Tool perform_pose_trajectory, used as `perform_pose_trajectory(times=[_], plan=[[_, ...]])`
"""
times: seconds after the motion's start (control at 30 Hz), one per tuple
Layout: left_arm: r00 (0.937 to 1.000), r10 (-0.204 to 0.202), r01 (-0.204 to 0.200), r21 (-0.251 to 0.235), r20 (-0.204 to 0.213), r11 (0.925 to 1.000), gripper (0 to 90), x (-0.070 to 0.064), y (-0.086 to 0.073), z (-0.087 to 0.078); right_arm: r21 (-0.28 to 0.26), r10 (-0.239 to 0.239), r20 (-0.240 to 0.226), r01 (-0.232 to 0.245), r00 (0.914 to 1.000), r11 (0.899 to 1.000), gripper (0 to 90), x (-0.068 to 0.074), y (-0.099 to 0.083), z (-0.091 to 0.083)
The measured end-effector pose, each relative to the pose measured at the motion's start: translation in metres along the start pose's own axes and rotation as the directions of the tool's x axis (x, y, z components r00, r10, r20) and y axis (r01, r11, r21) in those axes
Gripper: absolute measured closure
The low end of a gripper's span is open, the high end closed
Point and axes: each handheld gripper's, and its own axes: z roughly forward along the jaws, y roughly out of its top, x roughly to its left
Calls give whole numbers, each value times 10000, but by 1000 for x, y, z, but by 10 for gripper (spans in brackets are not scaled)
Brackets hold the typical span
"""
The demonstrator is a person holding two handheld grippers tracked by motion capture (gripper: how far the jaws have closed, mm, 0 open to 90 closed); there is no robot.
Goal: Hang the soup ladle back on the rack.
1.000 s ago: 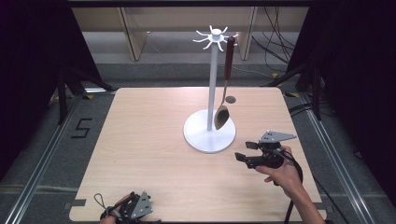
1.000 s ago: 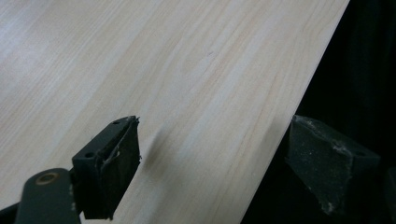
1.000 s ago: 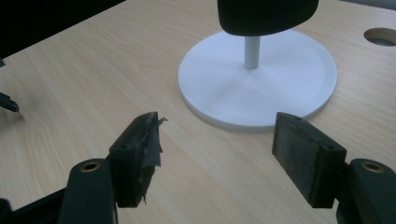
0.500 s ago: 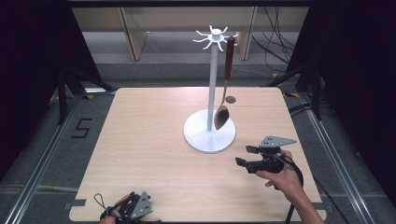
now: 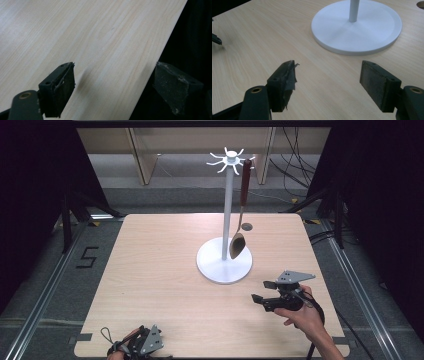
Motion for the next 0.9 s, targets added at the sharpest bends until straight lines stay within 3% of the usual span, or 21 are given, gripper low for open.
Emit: perform_pose_trajectory(times=[0.03, 0.2, 0.23, 0.27, 0.33, 0.4, 0.5, 0.7, 0.73, 0.8, 0.87, 0.9], plan=[[10000, 0, 0, 0, 0, 10000, 166, 0, 0, 0, 102, 340, -140, -339, 9993, 9994, 296, 3, -1, 0], [10000, -16, 16, 2, -49, 10000, 166, -1, 0, -1, 153, 303, -123, -301, 9995, 9994, 295, 4, -3, 1], [10000, -30, 30, -26, -39, 10000, 166, -1, 0, 0, 18, 37, 11, -37, 10000, 10000, 295, 2, -4, 1], [10000, -28, 28, 1, -26, 10000, 166, -1, 0, 0, 234, 332, -159, -328, 9993, 9992, 295, 4, -5, 1], [10000, -22, 22, 3, -33, 10000, 165, -1, 0, 0, 186, 359, -164, -356, 9992, 9992, 294, 5, -7, 1], [10000, -15, 15, 35, -49, 10000, 166, -1, 0, -1, 219, 196, -321, -189, 9993, 9996, 293, 2, -8, 2], [10000, -44, 44, -19, -52, 10000, 166, -1, 0, 0, 114, 12, -43, -11, 10000, 9999, 293, 3, -9, 1], [10000, -10, 10, 38, -62, 10000, 166, -1, 0, -1, 185, 465, -113, -463, 9989, 9988, 289, 7, -13, 1], [10000, 30, -30, 62, -46, 10000, 166, -1, 0, -1, 39, 28, -9, -28, 10000, 10000, 288, 5, -14, 2], [10000, -6, 7, 37, -55, 10000, 166, -1, 0, -1, 210, 366, -327, -360, 9988, 9991, 286, 9, -16, 3], [10000, -28, 28, 5, -43, 10000, 166, -1, 0, 0, 267, 313, -370, -303, 9988, 9992, 286, 9, -17, 3], [10000, -7, 8, 43, -49, 10000, 166, -1, 0, -1, 286, 449, -173, -444, 9988, 9986, 285, 11, -17, 2]])
